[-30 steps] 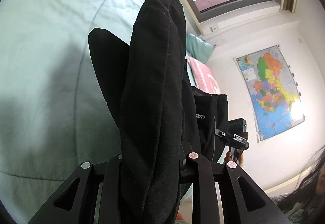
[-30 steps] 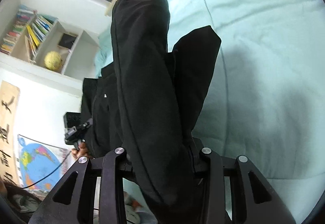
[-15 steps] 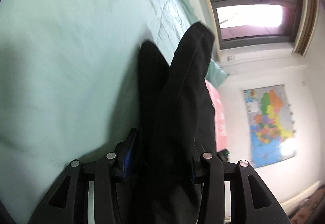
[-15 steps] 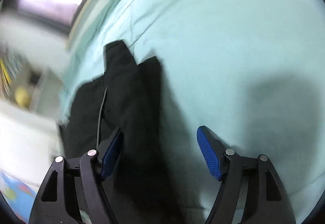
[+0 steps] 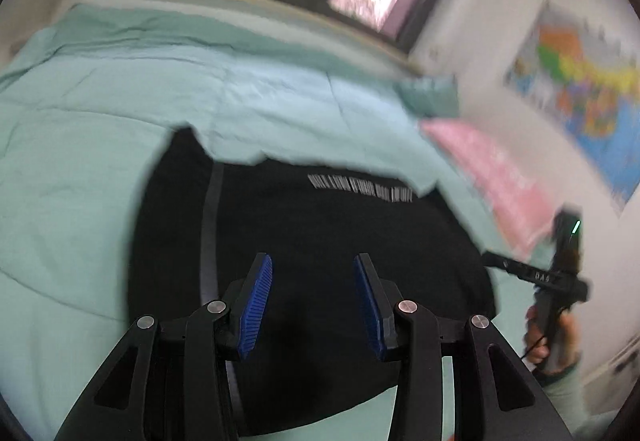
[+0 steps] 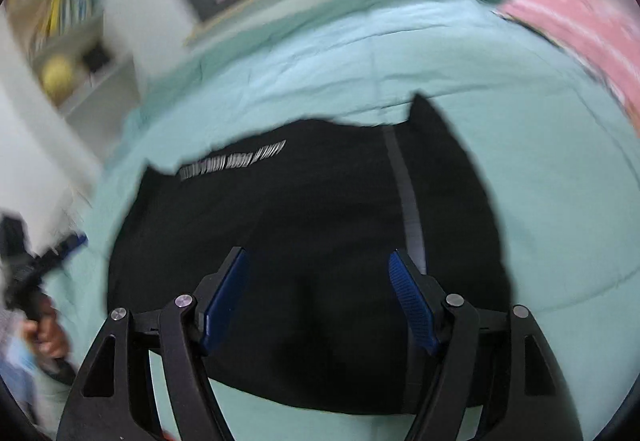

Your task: Fold large clothes

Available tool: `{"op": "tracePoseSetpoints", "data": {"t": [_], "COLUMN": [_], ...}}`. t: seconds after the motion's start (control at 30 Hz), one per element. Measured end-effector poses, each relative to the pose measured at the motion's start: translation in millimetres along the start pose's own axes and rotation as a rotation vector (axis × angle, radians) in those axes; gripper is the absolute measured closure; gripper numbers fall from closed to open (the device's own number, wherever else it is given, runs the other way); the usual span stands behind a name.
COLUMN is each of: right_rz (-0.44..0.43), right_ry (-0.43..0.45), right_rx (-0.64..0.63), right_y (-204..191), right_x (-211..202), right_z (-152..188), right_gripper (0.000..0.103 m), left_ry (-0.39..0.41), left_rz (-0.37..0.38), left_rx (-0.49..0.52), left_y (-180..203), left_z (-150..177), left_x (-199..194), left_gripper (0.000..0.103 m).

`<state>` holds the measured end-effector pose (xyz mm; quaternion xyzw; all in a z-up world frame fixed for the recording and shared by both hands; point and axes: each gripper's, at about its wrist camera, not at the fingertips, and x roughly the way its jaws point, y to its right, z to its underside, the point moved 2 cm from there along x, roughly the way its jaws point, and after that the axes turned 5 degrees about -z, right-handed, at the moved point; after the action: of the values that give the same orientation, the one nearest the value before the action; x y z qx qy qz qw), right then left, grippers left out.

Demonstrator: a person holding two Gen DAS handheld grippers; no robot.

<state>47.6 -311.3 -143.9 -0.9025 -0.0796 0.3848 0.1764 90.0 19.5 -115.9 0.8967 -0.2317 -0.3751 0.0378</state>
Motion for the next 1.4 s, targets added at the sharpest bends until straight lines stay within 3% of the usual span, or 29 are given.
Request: {"op": "tracePoseSetpoints", "data": {"t": [0.07,0.13,0.2,0.27,0.37,0.47,0.53,0.67,0.8,0.9,1.07,1.2,1.4], "right_rz": [0.084,0.158,0.2,0.207,0.194,0.18,0.17,0.182,0.175,0.158,0.12,0.107,0.103], "right_ry": [-0.058,-0.12,-0.146,-0.144,-0.123,-0.09,-0.036,0.116,0.267,0.349,0.378,0.391,0.316], "right_rx": [-0.062,-0.098,-0.101,-0.078,-0.032,0.004,0.008,-0.061,-0.147,-0.21,-0.239,-0.232,-0.202], "right_y": [-26,-31,-19,-14,-12,-11,-21,-63,-120,-155,-183,-191,-186], "right_x": [31,60,79,88,85,70,50,-10,-72,-115,-145,-156,-146], "right_z": [6,15,30,32,26,21,14,-11,-34,-45,-47,-38,-13], "right_gripper": [0.027,0.027,0.027,0.027,0.027,0.027,0.026,0.025,0.007,0.005,0.004,0.002,0.002], "left_ry": [-0.085,-0.183,-0.195,-0.18,-0.145,-0.101,-0.046,0.112,0.22,0.294,0.382,0.466,0.368], "left_rz": [-0.068,-0.123,-0.165,-0.156,-0.178,-0.303,-0.324,-0.344,-0.447,-0.492,-0.524,-0.637,-0.58], "left_rx": [0.062,0.059,0.053,0.015,0.038,0.11,0.126,0.128,0.112,0.109,0.127,0.157,0.135], "left_y": [23,32,26,21,25,37,44,58,71,82,102,117,113], "left_z": [14,26,36,35,31,27,17,-17,-49,-54,-56,-40,-24], "left_x": [39,77,101,103,87,67,48,-13,-66,-111,-152,-171,-156], "left_gripper": [0.059,0.059,0.059,0.059,0.059,0.059,0.059,0.058,0.054,0.053,0.044,0.041,0.04]}}
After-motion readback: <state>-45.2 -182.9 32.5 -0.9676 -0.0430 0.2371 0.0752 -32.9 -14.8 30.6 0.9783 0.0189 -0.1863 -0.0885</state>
